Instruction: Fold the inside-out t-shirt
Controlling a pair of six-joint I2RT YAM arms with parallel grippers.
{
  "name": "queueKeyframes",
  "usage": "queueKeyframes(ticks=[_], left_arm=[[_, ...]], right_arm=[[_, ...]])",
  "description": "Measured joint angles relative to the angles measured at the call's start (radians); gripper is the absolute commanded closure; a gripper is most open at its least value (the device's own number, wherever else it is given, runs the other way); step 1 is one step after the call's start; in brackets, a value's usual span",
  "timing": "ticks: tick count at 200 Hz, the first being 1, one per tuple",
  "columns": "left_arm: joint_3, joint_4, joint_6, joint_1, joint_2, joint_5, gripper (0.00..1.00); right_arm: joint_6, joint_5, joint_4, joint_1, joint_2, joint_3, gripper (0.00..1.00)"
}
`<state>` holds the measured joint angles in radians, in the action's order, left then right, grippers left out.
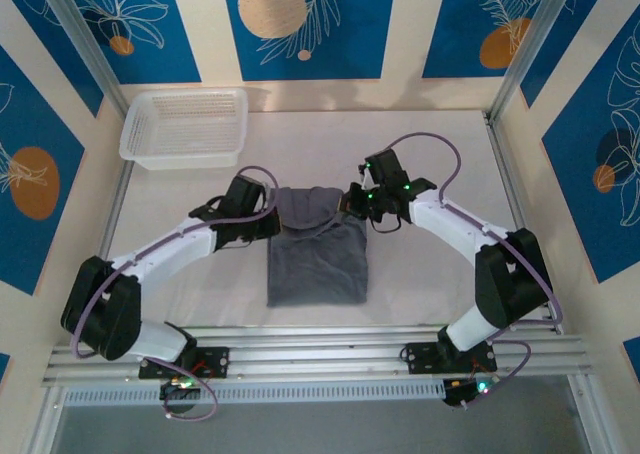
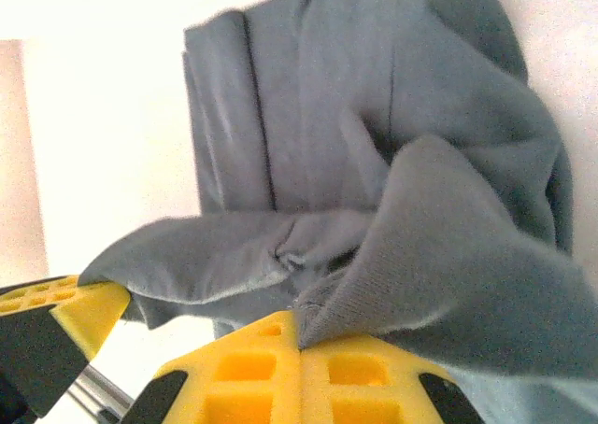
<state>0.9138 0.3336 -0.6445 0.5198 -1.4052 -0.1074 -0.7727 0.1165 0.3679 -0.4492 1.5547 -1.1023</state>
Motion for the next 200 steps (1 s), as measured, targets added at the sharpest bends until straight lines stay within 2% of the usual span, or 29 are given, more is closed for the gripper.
queueKeyframes(ticks=[38,97,110,128,151,177,200], left_arm=[[0.035,0.042,0.000,-0.032,0.018,0.000,1.00],[0.063,0.076,0.000,-0.097,0.010,0.000,1.00],[0.092,0.068,0.000,-0.124,-0.035,0.001,0.99],[0.141,0.036,0.009,-0.165,-0.131,0.003,0.90],[0.208,-0.010,0.018,-0.225,-0.269,0.003,0.78],[0.265,-0.050,0.020,-0.290,-0.360,-0.019,0.61],[0.257,-0.071,0.027,-0.323,-0.338,-0.031,0.54]], right_arm=[[0.029,0.049,0.004,0.097,0.093,-0.084,1.00],[0.074,0.103,0.018,0.112,0.315,-0.274,0.98],[0.079,0.113,0.024,0.114,0.385,-0.333,0.92],[0.091,0.126,0.043,0.117,0.483,-0.430,0.71],[0.125,0.139,0.103,0.124,0.596,-0.596,0.56],[0.171,0.129,0.166,0.129,0.598,-0.688,0.46],[0.220,0.103,0.162,0.137,0.513,-0.633,0.42]])
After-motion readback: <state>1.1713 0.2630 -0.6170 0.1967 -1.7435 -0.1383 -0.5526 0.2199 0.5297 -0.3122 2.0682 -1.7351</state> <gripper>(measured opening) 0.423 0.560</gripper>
